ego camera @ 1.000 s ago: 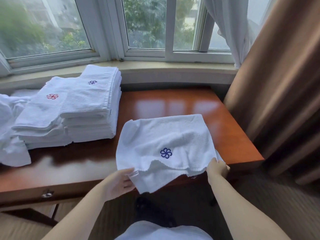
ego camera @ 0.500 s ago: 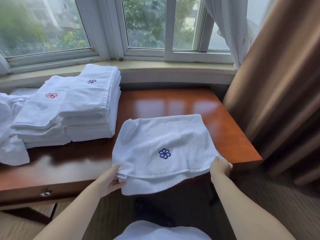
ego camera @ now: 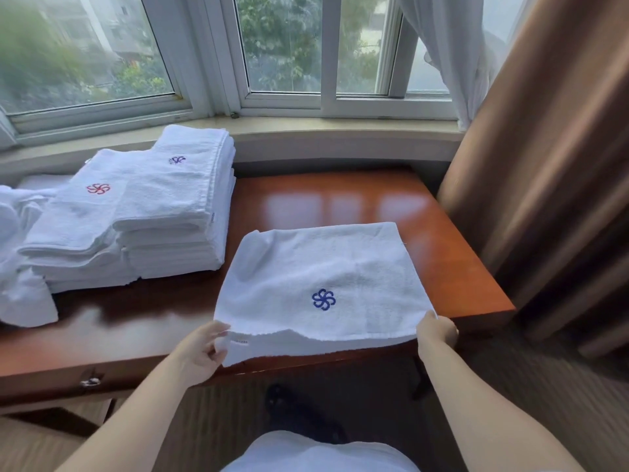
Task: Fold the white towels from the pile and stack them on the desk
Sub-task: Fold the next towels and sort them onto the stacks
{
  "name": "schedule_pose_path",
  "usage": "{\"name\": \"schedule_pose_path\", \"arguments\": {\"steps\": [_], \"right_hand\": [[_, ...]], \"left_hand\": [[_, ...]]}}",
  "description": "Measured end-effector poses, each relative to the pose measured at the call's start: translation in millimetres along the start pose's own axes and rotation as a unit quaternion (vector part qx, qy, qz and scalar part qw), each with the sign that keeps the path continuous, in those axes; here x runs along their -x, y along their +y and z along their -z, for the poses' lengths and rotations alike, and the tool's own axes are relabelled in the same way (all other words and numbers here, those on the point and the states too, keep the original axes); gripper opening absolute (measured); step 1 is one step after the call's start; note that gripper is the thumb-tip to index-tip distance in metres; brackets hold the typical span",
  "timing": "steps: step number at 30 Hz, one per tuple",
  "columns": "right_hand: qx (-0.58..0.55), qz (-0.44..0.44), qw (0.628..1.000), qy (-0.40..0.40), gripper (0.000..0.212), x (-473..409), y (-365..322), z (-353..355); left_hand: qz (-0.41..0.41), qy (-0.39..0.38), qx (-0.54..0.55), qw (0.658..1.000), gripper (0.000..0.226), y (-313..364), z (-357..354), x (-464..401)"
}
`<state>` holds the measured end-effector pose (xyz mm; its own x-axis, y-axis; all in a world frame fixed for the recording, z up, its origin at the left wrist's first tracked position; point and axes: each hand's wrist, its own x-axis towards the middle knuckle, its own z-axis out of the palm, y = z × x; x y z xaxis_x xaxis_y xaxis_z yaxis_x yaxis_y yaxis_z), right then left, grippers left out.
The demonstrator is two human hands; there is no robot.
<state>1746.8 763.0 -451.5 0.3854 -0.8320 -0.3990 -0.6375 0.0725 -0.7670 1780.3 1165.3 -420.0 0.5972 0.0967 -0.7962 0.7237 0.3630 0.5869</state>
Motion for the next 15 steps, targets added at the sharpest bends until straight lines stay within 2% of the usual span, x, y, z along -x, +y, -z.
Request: {"name": "schedule_pose_path", "arguments": {"steps": [5,7,9,11,13,15], "right_hand": [[0.000,-0.003,1.000,-0.018,0.033,11,11,-6],[-0.015,-0.016,1.000,-0.017,0.030,18,10,-8],[-0.059,-0.033,0.997,-0.026,0.025,25,0,-9],[-0.144,-0.038,0.988,-0.047,0.023,34,-24,-9],[-0.243,-0.010,0.968,-0.059,0.026,45,-61,-8],[-0.310,0.035,0.948,-0.058,0.031,58,-101,-2]], "left_hand": [[0.097,-0.086,-0.163,0.978,0.045,-9,8,13],[0.136,-0.120,-0.182,0.966,0.048,-12,4,19],[0.144,-0.154,-0.198,0.957,0.040,-8,-6,27],[0.069,-0.179,-0.163,0.968,0.028,9,-22,35],[-0.043,-0.170,-0.054,0.983,0.017,39,-44,48],[-0.128,-0.209,0.054,0.968,0.015,71,-66,67]]}}
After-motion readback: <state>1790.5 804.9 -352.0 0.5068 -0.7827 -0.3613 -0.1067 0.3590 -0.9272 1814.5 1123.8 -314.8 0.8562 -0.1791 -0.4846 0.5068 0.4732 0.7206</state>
